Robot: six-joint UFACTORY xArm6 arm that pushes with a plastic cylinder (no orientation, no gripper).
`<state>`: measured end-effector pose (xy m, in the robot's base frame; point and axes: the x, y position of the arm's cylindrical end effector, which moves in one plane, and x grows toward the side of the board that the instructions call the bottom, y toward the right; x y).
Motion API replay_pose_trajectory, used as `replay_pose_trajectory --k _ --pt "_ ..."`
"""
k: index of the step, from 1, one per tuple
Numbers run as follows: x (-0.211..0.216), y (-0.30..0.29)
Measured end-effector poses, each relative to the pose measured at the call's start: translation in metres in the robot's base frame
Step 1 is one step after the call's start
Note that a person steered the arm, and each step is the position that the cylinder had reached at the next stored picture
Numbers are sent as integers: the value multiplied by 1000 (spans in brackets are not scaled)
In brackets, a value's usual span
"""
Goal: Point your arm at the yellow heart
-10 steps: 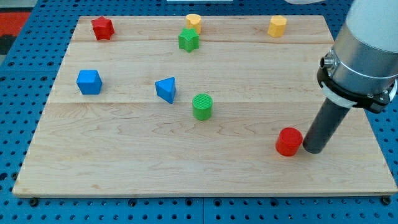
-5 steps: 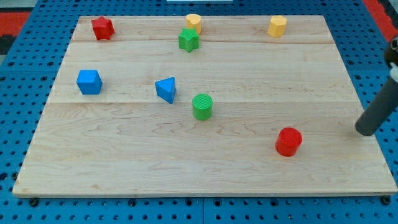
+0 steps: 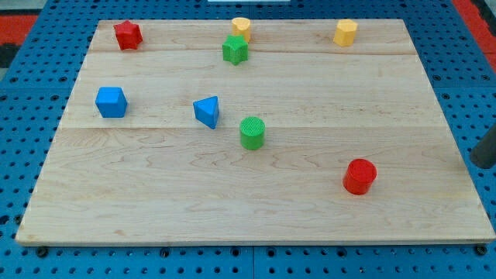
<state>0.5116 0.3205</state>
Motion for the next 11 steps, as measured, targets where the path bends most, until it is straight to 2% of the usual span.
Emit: replay_pose_trajectory --k 2,3,4,5,7,8,9,10,11 --pt "-9 2" --pt "-30 -1" --pt "-80 -1" --pt "-134 -51" --pt "-151 -218" --pt "-210 -220" --pt "-272 -259" --pt "-289 -343" --pt "-232 -361"
